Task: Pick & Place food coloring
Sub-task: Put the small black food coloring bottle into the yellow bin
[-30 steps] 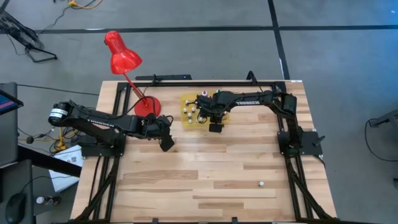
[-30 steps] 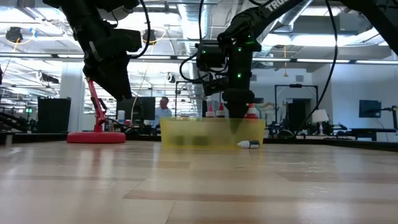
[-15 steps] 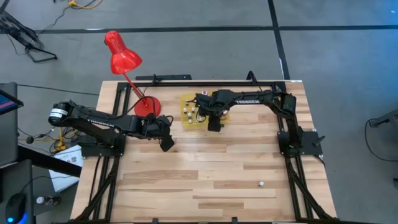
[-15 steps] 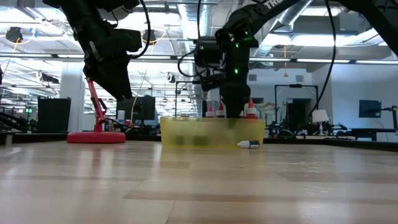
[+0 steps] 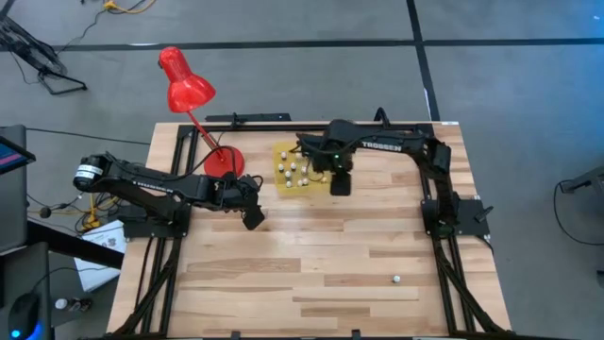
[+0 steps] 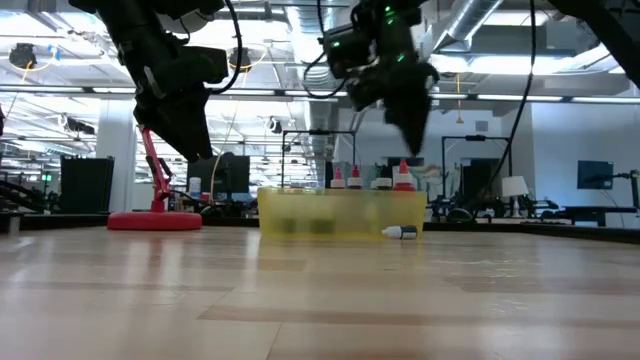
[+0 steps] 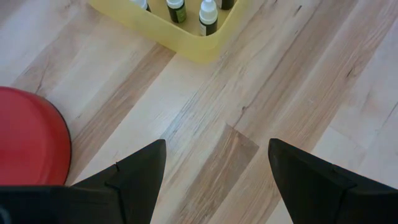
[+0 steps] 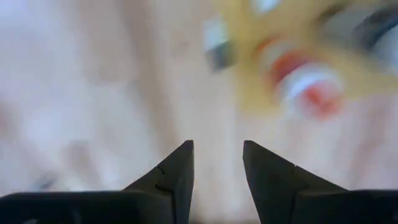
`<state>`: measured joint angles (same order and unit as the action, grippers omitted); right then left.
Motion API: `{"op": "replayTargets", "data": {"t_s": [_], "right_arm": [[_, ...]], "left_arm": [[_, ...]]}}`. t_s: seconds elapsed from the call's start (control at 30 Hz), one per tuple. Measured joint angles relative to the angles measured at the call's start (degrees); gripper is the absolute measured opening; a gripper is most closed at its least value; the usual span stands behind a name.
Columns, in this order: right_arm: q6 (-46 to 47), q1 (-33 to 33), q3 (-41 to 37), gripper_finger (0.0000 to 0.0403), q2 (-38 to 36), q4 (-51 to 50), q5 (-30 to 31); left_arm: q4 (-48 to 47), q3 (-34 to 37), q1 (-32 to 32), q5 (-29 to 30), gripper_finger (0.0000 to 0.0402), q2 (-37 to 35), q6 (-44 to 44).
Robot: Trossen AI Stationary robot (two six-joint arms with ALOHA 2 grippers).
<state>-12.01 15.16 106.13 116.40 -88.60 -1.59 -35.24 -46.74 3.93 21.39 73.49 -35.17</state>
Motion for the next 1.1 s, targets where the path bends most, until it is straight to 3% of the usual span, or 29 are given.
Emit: {"op": "replayTargets", "data": {"t_s": [0.2,0.33,0.47,0.73,0.9,1.1], "right_arm": [[-1.02,-2.0,-5.6,0.0125,-6.78,-1.47,-18.79],[0.84,-5.09,-12.93,0.0124,-14.2,0.73,-24.09],[8.92,-10.31,-22.15,0.0124,-22.77,6.49,-24.56],[36.44,-25.46,-39.95,0.0125,-34.91,22.47,-23.95],[50.97,-34.78,-45.49,0.0135,-36.56,26.91,-21.54],[63.12,-41.54,-45.79,0.0162,-33.71,28.49,-17.52]], "left_arm": [[0.02,0.0,-0.01,0.19,0.0277,0.02,0.01],[0.2,0.0,-0.01,0.48,0.0277,0.02,-0.02],[0.24,0.0,0.01,0.58,0.0277,0.02,0.01],[1.17,0.0,0.0,1.96,0.0277,0.02,0.01],[3.57,0.02,0.01,1.97,0.0277,0.02,-0.01],[8.3,0.02,-0.01,2.09,0.0277,0.02,-0.49]]}}
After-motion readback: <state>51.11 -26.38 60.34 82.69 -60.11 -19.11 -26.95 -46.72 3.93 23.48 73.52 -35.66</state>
